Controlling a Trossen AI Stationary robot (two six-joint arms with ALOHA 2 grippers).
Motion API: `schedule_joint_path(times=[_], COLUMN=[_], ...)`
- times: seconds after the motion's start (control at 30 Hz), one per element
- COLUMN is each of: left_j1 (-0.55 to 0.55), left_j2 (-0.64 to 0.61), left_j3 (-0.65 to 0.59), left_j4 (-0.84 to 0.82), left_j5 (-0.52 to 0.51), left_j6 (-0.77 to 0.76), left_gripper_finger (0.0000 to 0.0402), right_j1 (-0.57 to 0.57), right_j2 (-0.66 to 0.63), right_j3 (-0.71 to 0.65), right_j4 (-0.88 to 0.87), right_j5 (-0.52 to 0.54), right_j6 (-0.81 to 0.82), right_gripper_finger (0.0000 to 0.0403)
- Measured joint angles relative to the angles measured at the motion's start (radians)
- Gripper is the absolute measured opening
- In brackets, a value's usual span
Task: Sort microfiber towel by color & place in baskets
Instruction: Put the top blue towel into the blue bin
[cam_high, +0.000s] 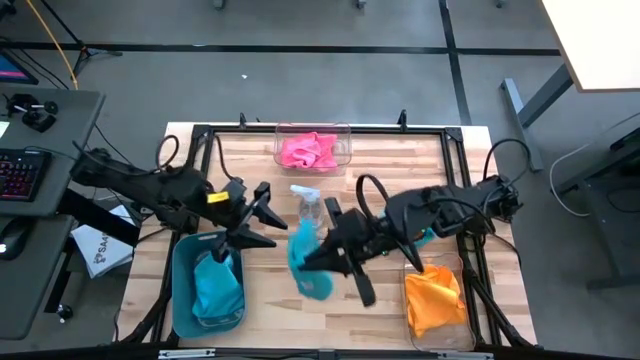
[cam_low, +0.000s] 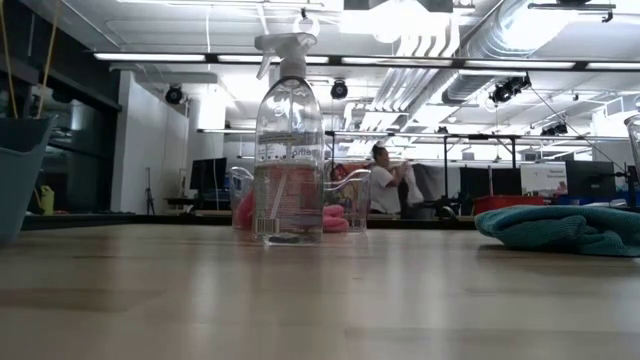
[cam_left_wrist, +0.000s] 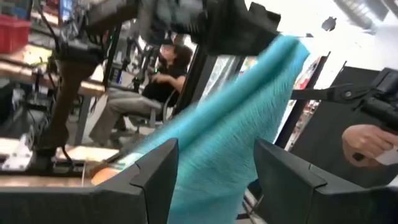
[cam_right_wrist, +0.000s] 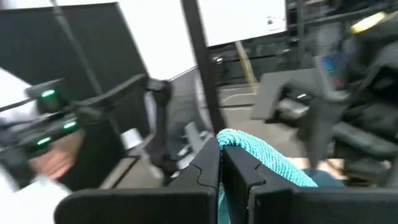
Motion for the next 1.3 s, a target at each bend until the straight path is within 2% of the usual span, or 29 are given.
schedule_joint_path(times=[0.27,0.5,0.83,1.0,1.2,1.3], left_j1=[0.0,-0.004,-0.004,-0.004,0.016,0.027], left_j2=[0.001,0.051,0.135,0.177,0.205,0.206], left_j3=[0.001,0.002,0.002,0.001,0.001,0.001], left_j4=[0.046,0.185,0.293,0.313,0.311,0.315], left_j5=[0.006,0.092,0.125,0.19,0.194,0.157], left_j6=[0.028,-0.011,-0.017,-0.016,-0.017,-0.057], left_gripper_finger=[0.0198,0.0198,0.0198,0.0198,0.0198,0.0188], right_j1=[0.01,-0.031,-0.092,-0.117,-0.128,-0.127], right_j2=[0.0,0.0,0.0,0.0,0.0,0.0], right_j3=[0.0,0.0,0.0,0.0,0.0,0.0], right_j4=[0.032,0.027,0.028,0.029,0.03,0.03], right_j5=[-0.001,-0.002,-0.035,-0.018,-0.014,-0.014], right_j6=[-0.013,-0.02,-0.022,-0.038,-0.034,-0.032], right_gripper_finger=[0.0,0.0,0.0,0.0,0.0,0.0001])
